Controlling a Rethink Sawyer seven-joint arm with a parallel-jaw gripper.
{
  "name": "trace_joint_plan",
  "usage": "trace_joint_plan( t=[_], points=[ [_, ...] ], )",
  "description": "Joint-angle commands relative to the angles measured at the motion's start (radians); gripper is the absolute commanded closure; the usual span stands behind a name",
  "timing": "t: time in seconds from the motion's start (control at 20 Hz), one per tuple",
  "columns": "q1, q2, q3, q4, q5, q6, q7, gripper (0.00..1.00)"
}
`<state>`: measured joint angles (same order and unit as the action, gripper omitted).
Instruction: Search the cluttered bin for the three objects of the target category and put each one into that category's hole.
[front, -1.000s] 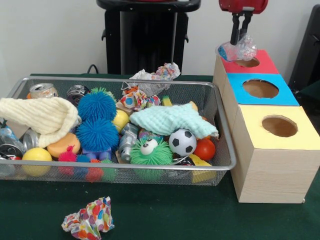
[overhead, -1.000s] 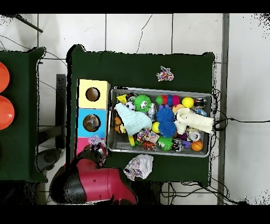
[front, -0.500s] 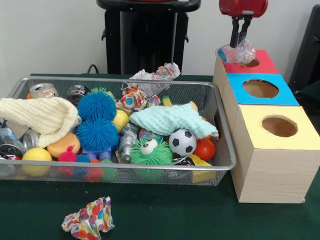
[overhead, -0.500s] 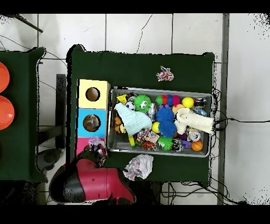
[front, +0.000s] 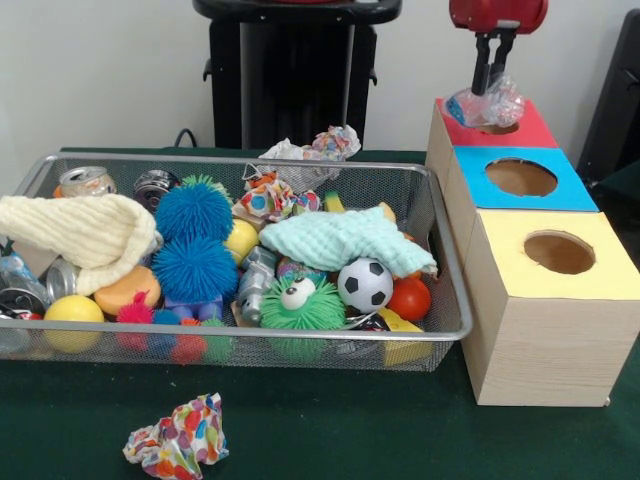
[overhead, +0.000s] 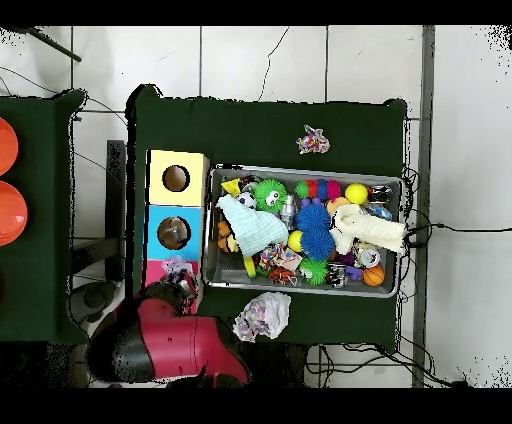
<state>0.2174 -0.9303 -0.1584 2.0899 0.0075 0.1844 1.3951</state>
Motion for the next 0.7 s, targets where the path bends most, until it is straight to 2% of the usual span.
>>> trace_joint_plan(
  t=[0.05, 0.7],
  points=[
    [0.009, 0.040, -0.016, -0.055, 0.052, 0.082, 0.241, 1.00],
    [0.042, 0.052, -0.044, -0.067, 0.079, 0.089, 0.242, 1.00]
  ],
)
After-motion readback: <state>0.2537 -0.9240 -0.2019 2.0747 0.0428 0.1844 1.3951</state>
